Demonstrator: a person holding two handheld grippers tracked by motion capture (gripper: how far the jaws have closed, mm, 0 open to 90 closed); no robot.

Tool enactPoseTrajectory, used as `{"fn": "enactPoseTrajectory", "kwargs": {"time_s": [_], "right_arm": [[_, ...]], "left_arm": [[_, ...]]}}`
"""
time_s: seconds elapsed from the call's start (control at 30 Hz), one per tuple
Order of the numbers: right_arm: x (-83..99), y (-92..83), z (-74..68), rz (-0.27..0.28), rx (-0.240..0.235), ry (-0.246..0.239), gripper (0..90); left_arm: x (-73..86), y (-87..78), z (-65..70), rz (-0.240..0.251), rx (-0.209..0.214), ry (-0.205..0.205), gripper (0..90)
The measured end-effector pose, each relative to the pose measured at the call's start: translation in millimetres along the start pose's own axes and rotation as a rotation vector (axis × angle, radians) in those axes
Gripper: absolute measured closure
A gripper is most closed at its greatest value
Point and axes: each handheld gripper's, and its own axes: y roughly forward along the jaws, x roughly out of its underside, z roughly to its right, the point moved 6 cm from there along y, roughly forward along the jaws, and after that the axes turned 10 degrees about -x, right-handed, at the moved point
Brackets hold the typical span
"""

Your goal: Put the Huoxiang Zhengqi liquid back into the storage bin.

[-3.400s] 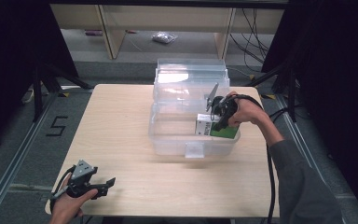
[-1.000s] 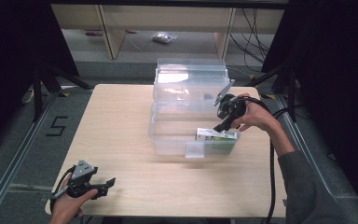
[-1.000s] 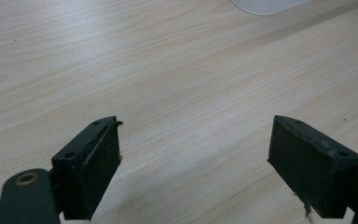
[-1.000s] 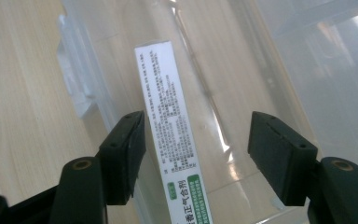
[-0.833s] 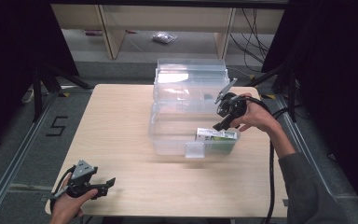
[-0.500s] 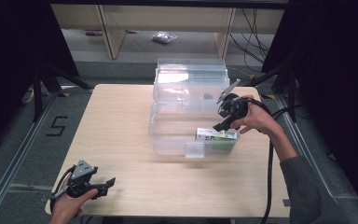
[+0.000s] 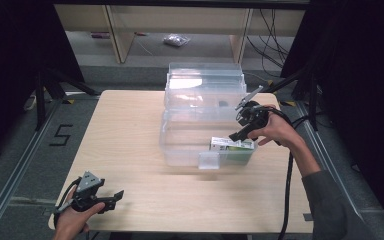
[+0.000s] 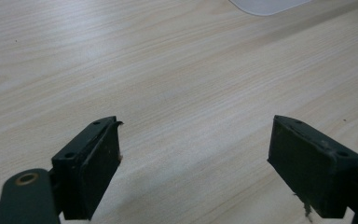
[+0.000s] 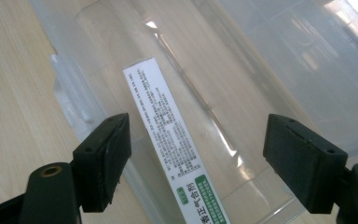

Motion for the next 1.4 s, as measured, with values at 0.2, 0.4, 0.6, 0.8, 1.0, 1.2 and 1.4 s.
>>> {"fn": "enactPoseTrajectory", "kwargs": {"time_s": [0.2,0.4,0.6,0.8,1.0,1.2,1.4], "right_arm": [[1.4,-1.4,-2.4,0.023,-0.005,0.016,25.2],[3.6,-3.0,-2.1,0.047,0.0,0.02,25.4],[7.6,-5.0,-5.1,0.055,0.006,0.056,25.1],[6.8,-9.2,-7.0,0.082,0.02,0.056,25.0],[8.0,-9.3,-8.5,0.098,0.025,0.056,24.2],[10.2,-10.0,-14.4,0.121,0.026,0.074,21.4],[12.0,-10.8,-19.1,0.15,0.044,0.088,20.2]], "left_arm": [[0.1,-0.4,-0.1,-0.004,0.0,0.004,15.9],[0.6,-0.6,-0.8,-0.007,0.002,0.014,15.9],[0.1,-0.2,0.3,-0.004,0.0,0.003,15.9],[0.1,-0.2,0.4,-0.001,0.002,0.003,15.9],[0.0,-0.3,0.4,-0.001,0.001,0.004,15.9],[0.0,-0.3,0.4,0.0,0.002,0.003,15.9],[0.1,-0.2,0.6,-0.002,0.002,0.005,16.0]]}}
